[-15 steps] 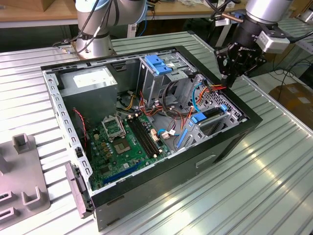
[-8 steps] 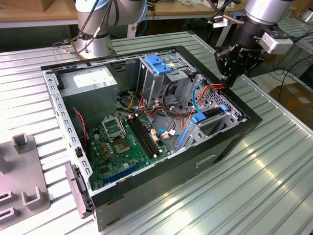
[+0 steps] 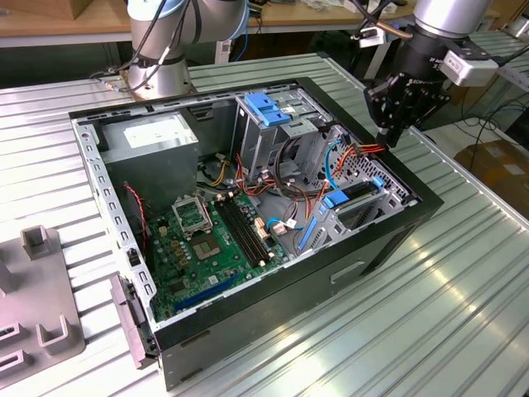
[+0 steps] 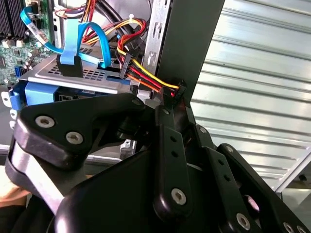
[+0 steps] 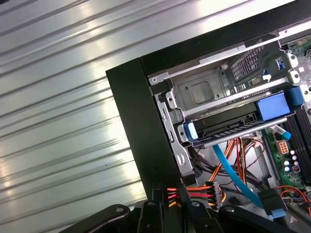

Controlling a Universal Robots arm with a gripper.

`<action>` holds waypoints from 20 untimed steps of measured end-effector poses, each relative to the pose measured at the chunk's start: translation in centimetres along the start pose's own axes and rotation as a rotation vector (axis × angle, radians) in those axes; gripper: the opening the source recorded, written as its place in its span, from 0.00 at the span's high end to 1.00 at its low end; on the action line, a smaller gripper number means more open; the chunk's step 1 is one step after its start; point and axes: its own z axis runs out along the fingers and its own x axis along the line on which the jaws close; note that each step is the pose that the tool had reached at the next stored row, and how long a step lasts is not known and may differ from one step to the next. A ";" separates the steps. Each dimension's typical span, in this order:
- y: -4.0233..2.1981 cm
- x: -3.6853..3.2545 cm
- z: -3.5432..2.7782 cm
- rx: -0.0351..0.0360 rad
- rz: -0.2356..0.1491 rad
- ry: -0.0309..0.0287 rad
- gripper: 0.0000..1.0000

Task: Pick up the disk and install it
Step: 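Insert the first disk wire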

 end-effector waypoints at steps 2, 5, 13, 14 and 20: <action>-0.06 0.11 0.02 0.0003 -0.005 0.0002 0.75; -0.10 0.15 0.18 0.0011 -0.015 0.0005 0.75; -0.11 0.13 0.49 0.0055 -0.030 0.0000 0.75; -0.11 0.13 0.52 0.0068 -0.032 -0.0004 0.75; -0.09 0.19 -0.19 0.0077 -0.033 -0.0005 0.84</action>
